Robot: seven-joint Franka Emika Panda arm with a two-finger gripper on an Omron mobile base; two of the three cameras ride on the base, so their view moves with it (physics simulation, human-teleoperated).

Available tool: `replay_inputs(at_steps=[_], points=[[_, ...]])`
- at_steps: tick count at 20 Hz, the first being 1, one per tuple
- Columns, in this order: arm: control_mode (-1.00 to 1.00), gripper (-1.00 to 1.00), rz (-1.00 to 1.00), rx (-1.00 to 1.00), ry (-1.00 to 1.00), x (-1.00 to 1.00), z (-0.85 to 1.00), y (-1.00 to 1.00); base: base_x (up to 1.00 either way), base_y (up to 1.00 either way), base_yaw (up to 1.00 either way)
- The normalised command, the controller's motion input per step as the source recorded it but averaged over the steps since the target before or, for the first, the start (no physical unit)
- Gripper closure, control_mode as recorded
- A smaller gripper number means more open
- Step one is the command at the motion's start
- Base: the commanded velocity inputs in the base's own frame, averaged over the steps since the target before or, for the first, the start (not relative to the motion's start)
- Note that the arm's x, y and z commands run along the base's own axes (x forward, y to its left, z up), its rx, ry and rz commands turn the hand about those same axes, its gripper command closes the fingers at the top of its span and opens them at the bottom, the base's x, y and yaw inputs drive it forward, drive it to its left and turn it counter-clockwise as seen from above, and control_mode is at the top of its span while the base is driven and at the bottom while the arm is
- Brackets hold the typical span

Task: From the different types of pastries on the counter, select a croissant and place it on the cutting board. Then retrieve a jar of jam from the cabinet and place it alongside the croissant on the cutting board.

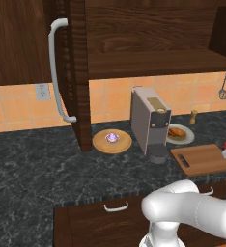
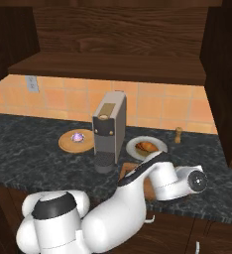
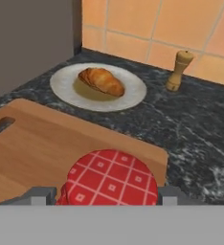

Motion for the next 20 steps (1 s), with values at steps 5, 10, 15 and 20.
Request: replay_inputs(at_steps=[5, 10, 15, 20], points=[[-1.0, 1.0, -0.03, 0.08, 0.04, -0.02, -0.33, 0.23, 0.0, 0.0, 0.0], [-1.0, 1.0, -0.05, 0.07, 0.02, -0.01, -0.26, 0.28, 0.0, 0.0, 0.0], [-1.0, 1.0, 0.0, 0.12, 0.0, 0.28, -0.03, -0.05, 0.0, 0.0, 0.0], [-1.0, 1.0, 0.0, 0.02, 0.01, 0.33, -0.06, -0.06, 0.0, 0.0, 0.0]])
